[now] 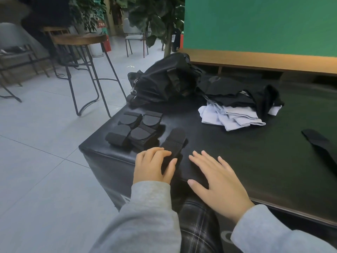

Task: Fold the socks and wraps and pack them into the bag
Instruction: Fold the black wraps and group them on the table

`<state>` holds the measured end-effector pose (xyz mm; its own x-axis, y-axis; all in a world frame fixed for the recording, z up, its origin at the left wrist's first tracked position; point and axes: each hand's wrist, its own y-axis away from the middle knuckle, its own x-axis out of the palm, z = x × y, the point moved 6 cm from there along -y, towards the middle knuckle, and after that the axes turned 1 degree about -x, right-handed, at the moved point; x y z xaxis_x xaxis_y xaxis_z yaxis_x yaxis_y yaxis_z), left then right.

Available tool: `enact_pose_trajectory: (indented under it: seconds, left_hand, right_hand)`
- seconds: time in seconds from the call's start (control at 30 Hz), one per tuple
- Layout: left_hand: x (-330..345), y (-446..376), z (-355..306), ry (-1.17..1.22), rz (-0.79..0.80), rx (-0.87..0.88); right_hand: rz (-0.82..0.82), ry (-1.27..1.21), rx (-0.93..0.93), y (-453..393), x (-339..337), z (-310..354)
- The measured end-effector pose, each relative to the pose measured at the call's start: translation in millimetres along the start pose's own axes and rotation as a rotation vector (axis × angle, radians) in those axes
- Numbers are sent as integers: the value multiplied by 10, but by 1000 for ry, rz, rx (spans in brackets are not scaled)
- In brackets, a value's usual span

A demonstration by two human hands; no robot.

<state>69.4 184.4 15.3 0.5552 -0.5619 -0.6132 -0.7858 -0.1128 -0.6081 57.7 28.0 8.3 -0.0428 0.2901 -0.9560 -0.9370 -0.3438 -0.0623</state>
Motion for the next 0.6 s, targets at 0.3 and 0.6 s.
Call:
enact_pose_trajectory:
  seconds: [0.3, 0.6]
  left_hand:
    - [-27, -48, -188, 51, -48, 317]
    - [150, -273, -287, 30, 160, 57]
  right_hand:
    - [-50, -109, -41, 5, -31, 13]
    - [-116, -220, 15, 12, -89, -33]
